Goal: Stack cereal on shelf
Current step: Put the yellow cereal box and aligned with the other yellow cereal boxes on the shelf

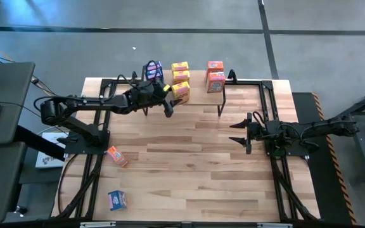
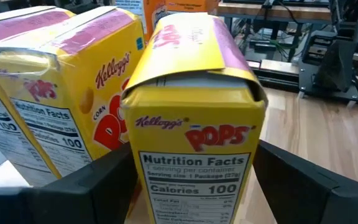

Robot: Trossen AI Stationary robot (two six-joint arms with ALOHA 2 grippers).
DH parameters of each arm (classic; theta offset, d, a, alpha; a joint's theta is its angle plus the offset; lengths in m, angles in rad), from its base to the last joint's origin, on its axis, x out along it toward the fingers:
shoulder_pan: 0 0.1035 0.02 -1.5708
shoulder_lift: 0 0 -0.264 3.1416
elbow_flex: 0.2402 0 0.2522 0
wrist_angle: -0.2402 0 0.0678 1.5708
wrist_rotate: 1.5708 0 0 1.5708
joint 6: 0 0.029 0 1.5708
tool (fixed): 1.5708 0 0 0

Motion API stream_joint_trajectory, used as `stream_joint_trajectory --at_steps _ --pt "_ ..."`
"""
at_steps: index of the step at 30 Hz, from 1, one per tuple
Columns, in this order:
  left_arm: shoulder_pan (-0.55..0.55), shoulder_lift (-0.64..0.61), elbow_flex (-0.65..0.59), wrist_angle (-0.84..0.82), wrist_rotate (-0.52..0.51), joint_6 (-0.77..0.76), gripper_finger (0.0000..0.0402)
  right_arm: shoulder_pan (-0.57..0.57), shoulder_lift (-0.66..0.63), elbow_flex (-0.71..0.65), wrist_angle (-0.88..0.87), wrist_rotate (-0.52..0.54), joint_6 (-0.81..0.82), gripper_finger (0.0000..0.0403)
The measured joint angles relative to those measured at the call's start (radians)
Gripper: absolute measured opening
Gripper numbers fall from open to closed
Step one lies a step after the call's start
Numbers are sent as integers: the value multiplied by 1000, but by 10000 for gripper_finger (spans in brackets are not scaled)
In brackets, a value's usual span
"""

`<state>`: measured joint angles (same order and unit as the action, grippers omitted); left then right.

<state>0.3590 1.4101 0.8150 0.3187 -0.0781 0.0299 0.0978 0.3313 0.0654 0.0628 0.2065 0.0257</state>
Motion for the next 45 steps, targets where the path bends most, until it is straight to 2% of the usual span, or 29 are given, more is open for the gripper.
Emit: stream_joint_trajectory --at_steps 6,20,27,38,45 --pt "-27 0 0 0 -85 0 294 0 0 0 0 0 0 248" --pt "-85 0 -1 -1 -198 8 294 0 0 0 0 0 0 248" --pt "-130 -40 -1 -61 -297 -1 294 0 0 0 0 0 0 248" --pt "-192 -42 -1 -69 -437 -18 294 0 0 0 -1 0 0 248" --pt "-200 -42 -1 -71 -469 -40 294 0 0 0 -1 0 0 248"
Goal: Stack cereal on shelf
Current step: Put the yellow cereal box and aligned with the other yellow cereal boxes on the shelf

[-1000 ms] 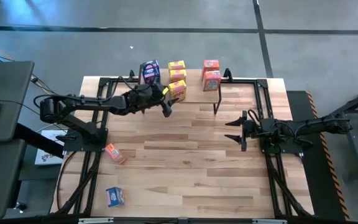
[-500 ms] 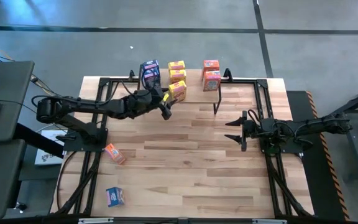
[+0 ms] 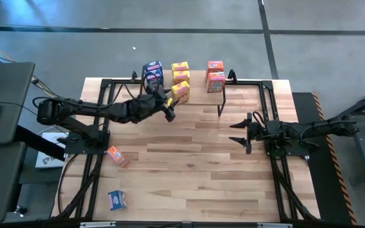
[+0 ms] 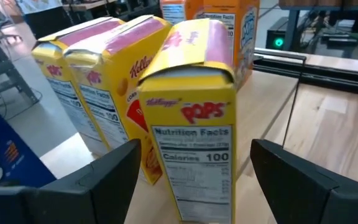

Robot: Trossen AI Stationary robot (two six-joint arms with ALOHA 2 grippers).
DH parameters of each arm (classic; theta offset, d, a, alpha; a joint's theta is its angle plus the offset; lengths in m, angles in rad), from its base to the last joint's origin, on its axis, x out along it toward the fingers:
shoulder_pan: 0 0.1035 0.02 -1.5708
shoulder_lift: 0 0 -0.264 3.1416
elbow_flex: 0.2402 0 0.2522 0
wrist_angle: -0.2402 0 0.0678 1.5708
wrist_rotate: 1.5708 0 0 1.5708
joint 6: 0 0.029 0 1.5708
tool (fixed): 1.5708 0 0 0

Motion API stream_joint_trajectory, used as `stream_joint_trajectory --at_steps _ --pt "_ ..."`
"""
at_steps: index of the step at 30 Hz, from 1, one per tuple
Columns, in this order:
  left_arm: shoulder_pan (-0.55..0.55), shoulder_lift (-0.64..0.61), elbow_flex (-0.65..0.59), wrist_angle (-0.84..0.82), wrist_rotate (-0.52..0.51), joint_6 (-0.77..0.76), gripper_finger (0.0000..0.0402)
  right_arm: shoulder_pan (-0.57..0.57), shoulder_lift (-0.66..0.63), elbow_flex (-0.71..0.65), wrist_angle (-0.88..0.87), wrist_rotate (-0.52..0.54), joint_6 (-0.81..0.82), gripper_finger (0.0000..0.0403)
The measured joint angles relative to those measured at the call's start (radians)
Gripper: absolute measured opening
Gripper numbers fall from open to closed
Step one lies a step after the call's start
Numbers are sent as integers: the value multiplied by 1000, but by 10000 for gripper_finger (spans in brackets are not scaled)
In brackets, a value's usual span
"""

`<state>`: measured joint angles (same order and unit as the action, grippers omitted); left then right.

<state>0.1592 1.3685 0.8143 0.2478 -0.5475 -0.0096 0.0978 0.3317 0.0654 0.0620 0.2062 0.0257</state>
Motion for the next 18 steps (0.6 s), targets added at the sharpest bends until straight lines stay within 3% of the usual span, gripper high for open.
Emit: stream_joint_trajectory --at_steps 12,18 --pt "-88 -28 0 -122 -128 -102 294 0 0 0 0 0 0 248" --pt "-125 -28 0 -115 -130 -85 294 0 0 0 -2 0 0 248"
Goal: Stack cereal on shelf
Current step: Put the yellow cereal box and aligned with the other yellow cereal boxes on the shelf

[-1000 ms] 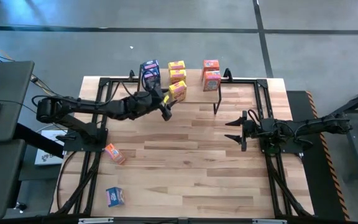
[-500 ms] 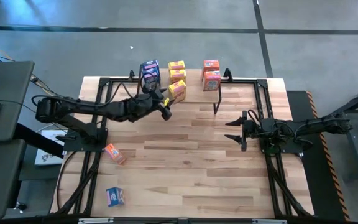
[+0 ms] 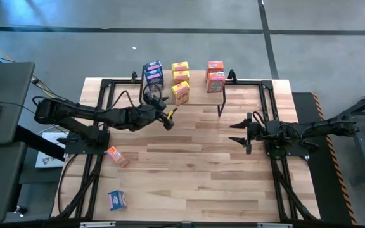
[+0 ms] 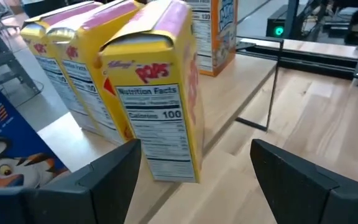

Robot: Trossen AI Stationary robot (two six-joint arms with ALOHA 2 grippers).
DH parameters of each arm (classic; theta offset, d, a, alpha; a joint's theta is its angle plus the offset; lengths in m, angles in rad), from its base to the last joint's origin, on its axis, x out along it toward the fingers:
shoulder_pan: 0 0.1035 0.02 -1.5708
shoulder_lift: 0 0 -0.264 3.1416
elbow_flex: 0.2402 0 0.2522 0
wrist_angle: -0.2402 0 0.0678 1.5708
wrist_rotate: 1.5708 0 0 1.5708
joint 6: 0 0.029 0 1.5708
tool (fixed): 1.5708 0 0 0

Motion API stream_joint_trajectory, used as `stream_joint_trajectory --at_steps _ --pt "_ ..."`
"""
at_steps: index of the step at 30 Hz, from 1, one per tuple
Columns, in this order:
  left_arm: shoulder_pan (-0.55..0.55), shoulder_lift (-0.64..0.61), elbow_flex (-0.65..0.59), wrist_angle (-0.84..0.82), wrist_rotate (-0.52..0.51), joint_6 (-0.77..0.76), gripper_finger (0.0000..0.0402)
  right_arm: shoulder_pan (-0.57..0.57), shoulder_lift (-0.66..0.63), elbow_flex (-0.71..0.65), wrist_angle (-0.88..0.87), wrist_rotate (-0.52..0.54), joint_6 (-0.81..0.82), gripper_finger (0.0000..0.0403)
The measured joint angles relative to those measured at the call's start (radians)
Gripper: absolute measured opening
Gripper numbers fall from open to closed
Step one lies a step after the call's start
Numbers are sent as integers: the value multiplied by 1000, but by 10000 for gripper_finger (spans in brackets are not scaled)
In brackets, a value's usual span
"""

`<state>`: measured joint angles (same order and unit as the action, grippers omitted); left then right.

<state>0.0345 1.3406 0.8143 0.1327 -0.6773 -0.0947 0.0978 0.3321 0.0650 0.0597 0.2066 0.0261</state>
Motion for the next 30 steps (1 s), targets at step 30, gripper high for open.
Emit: stream_joint_trajectory --at_steps 30 --pt "110 38 0 158 118 107 294 0 1 0 -19 0 0 248"
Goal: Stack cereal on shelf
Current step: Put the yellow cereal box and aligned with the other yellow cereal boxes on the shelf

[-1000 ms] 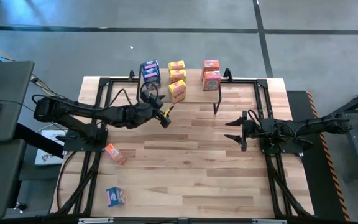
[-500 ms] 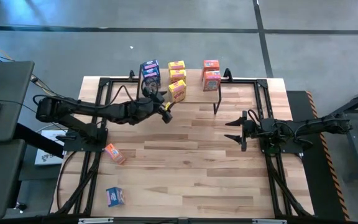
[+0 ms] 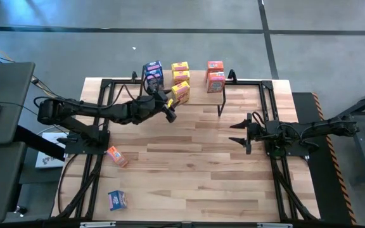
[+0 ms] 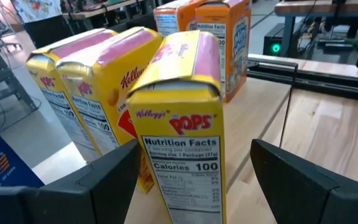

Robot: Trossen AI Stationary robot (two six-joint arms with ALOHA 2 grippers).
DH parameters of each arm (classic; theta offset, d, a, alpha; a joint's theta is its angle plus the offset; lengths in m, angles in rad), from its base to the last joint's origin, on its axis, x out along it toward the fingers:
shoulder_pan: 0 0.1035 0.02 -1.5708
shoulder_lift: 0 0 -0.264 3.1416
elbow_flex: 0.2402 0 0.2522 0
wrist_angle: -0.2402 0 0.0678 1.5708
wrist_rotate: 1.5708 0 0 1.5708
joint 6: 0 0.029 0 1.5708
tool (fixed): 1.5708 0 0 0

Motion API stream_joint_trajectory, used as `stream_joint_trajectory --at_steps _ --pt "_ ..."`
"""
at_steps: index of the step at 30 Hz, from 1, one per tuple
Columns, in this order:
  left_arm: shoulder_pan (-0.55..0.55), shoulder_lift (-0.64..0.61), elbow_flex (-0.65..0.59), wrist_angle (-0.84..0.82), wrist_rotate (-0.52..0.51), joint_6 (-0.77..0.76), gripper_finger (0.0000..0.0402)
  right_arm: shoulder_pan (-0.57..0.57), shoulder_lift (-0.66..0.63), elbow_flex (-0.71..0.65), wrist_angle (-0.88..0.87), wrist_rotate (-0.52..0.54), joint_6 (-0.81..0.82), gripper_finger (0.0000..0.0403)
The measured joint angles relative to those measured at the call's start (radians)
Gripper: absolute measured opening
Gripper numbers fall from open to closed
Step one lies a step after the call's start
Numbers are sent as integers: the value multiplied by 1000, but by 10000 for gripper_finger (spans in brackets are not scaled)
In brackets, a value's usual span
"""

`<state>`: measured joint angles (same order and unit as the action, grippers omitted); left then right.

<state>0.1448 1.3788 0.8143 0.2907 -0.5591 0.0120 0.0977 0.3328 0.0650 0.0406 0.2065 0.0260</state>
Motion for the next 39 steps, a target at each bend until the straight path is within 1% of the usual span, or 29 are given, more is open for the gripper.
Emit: stream_joint_trajectory --at_steps 7,12,19,23,30,34,37,39 --pt "10 10 0 22 16 0 294 0 0 0 0 0 0 248" --pt "20 10 0 26 52 -5 294 0 0 0 0 0 0 248" --pt "41 10 0 40 57 10 294 0 0 0 0 0 0 248" --pt "55 21 1 77 100 18 294 0 0 0 0 0 0 248" --pt "60 38 1 105 131 26 294 0 0 0 0 0 0 248" --pt "58 38 1 102 131 37 294 0 0 0 0 0 0 248" --pt "57 35 1 57 80 34 294 0 0 0 -1 0 0 248" --pt "54 28 0 20 66 22 294 0 0 0 -1 0 0 248"
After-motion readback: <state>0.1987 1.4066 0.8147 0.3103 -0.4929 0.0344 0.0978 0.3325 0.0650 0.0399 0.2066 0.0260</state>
